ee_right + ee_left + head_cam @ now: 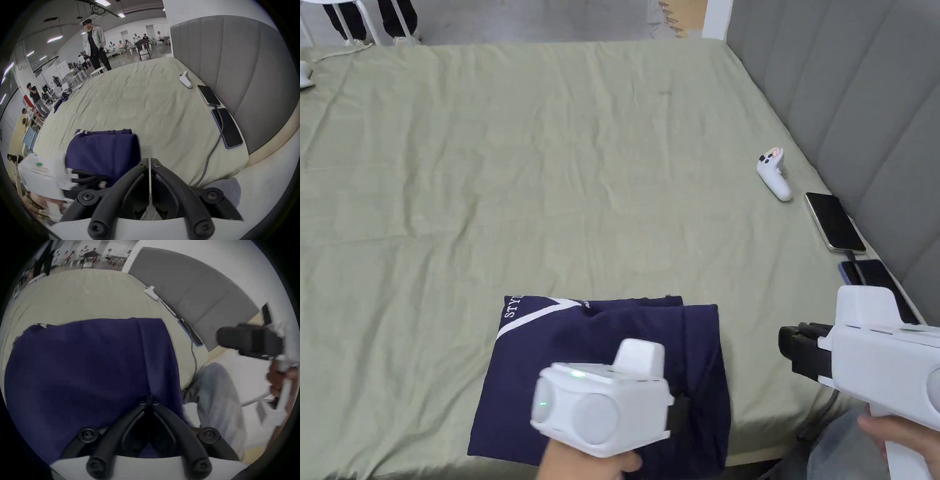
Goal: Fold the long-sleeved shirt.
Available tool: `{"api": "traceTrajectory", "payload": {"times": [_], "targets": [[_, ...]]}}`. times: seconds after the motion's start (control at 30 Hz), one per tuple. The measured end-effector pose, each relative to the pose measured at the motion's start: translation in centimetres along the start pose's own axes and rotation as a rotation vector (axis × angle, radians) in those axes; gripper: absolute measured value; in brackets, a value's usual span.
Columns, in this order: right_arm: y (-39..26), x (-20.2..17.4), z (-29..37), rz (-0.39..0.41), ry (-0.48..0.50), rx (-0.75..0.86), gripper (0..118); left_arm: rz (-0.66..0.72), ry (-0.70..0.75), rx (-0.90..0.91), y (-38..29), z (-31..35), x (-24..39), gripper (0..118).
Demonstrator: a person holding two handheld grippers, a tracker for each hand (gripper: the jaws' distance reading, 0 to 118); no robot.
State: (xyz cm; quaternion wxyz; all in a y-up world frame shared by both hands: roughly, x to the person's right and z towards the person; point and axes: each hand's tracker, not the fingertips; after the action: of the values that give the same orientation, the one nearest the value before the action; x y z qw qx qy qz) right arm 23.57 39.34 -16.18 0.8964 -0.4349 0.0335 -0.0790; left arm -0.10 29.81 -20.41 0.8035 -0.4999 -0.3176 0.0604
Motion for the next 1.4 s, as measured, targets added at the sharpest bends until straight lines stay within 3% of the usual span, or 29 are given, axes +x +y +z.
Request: {"api": "traceTrajectory", "payload": {"times": [0.1, 0.23, 0.4, 0.53, 0.63, 0.67, 0.73, 0.77, 0.8, 0.9, 1.07, 1.17, 1.23, 1.27, 1.3, 1.33, 1.4], "targets": [[-0.4, 0.4, 0.3, -0.013, -0.01, -0.007, 1, 0.001, 0.006, 0.0, 0.5, -3.8, 0.8, 5], [-0.5, -0.2, 0.0, -0.012, 0.012, -0.025, 1, 0.131, -0.101, -0.029, 1.9, -3.6, -0.7, 5], [0.1, -3.3, -3.0, -0.036, 0.196, -0.048, 1, 0.177, -0.114, 0.093, 2.5, 3.6, -3.9, 5], [-0.7, -6.0, -8.6, -0.065, 0.323, -0.177, 1, 0.298, -0.051, 0.221, 1.4, 10.4, -9.1, 5], [-2.3, -6.9, -12.7, -0.064, 0.299, -0.296, 1, 0.399, -0.025, 0.277, 0.2, 14.0, -13.1, 6], [-2.8, -7.1, -13.5, -0.046, 0.253, -0.322, 1, 0.422, -0.028, 0.281, -0.2, 14.7, -14.1, 17], [-3.8, -7.3, -14.5, -0.034, 0.251, -0.304, 1, 0.453, -0.006, 0.29, -1.2, 16.0, -16.4, 77], [-3.8, -7.3, -14.4, -0.043, 0.251, -0.299, 1, 0.472, 0.01, 0.29, -1.5, 16.0, -17.4, 100], [-3.6, -7.2, -14.2, -0.056, 0.251, -0.294, 1, 0.494, 0.037, 0.281, -1.9, 16.1, -18.3, 111], [-3.3, -6.9, -13.9, -0.068, 0.259, -0.303, 1, 0.553, -0.026, 0.272, -3.0, 15.3, -21.0, 105], [-3.4, -7.1, -13.9, -0.055, 0.255, -0.304, 1, 0.717, -0.175, 0.211, -3.8, 10.4, -24.1, 105], [-3.5, -7.3, -13.9, -0.049, 0.249, -0.301, 1, 0.679, -0.365, 0.313, -3.4, 8.0, -24.9, 102], [-3.5, -7.2, -14.0, -0.053, 0.247, -0.3, 1, 0.761, -0.466, 0.22, -2.2, 5.7, -24.4, 97], [-3.5, -7.2, -14.0, -0.054, 0.246, -0.301, 1, 0.774, -0.423, 0.184, -1.7, 4.8, -23.8, 88], [-3.5, -7.2, -14.0, -0.054, 0.246, -0.303, 1, 0.703, -0.326, 0.165, -1.3, 4.7, -22.4, 74], [-3.4, -7.2, -14.1, -0.054, 0.243, -0.305, 1, 0.599, -0.255, 0.158, -0.7, 4.7, -21.7, 51], [-3.3, -7.1, -14.0, -0.053, 0.237, -0.31, 1, 0.567, -0.25, 0.135, -0.2, 5.2, -21.8, 36]]}}
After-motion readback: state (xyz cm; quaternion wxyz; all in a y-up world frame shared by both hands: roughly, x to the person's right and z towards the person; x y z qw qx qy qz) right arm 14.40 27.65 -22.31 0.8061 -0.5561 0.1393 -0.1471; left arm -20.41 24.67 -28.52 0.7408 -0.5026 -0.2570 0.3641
